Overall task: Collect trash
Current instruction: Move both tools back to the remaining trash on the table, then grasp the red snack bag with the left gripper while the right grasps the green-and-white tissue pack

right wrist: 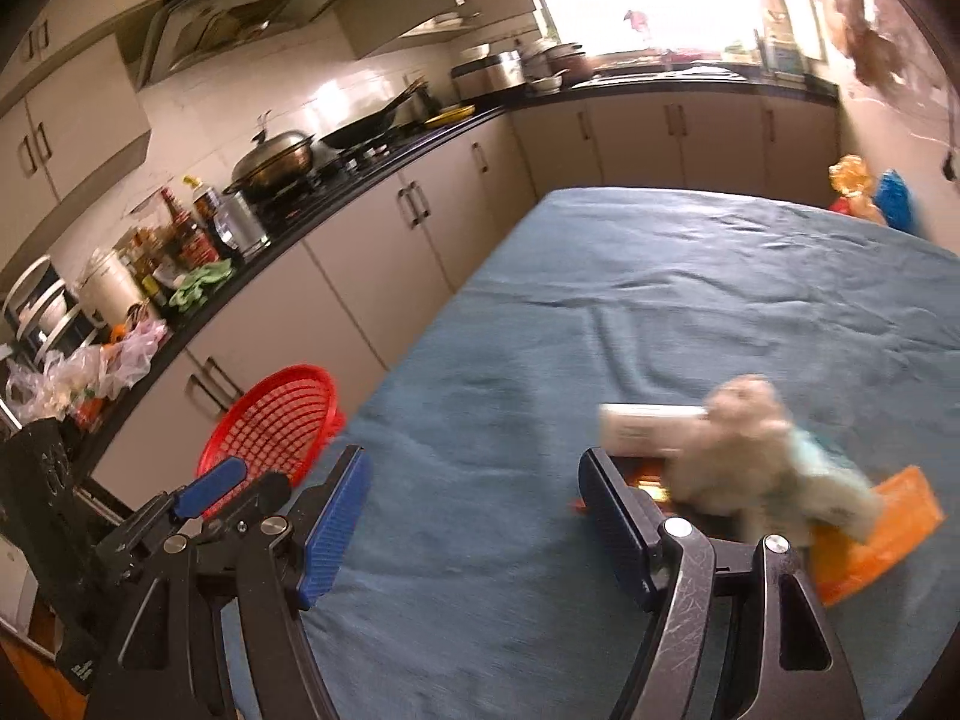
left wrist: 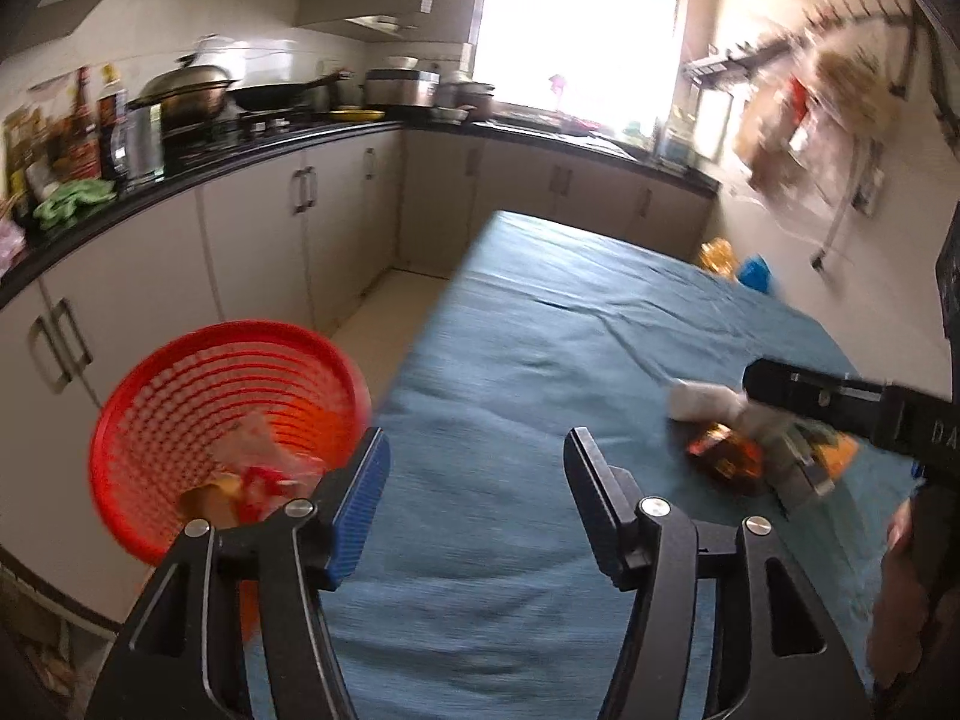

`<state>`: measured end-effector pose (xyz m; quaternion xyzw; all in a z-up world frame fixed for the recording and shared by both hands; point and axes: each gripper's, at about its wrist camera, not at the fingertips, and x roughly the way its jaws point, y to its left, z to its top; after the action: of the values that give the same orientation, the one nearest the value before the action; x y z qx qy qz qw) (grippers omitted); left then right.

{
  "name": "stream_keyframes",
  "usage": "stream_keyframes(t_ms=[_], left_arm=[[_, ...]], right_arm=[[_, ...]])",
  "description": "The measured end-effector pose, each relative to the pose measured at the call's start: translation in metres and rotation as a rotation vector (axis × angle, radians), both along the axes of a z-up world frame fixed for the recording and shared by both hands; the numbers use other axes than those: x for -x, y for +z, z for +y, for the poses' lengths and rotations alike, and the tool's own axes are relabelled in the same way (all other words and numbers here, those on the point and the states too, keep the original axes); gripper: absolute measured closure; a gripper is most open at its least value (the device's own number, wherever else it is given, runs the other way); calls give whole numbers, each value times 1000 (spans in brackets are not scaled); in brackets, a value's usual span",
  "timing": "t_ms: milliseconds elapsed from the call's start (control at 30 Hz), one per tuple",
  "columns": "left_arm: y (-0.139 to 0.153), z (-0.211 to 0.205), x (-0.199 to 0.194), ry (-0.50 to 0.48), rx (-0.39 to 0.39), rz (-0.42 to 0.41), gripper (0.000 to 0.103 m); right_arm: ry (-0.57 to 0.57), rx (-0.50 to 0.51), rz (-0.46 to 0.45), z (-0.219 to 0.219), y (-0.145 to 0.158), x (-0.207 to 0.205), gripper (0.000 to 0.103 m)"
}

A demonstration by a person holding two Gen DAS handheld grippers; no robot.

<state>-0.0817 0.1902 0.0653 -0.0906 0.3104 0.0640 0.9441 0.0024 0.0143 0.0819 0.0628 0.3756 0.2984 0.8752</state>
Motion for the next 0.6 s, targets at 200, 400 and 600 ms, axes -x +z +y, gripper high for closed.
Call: stream_keyframes(t_ms=[200,400,600], left_arm=[[-6,-53,-17,-122,-34,55,29],[-13,-100,-31,-243,-46,114,25],[-24,-125,-45,-298,-31,162,25]], right_arm=[[-72,51,-52,-65,3,-7,27],[-47,150,-53,-105,-5,-29,25],[64,221,-39,-111,-24,-43,25]])
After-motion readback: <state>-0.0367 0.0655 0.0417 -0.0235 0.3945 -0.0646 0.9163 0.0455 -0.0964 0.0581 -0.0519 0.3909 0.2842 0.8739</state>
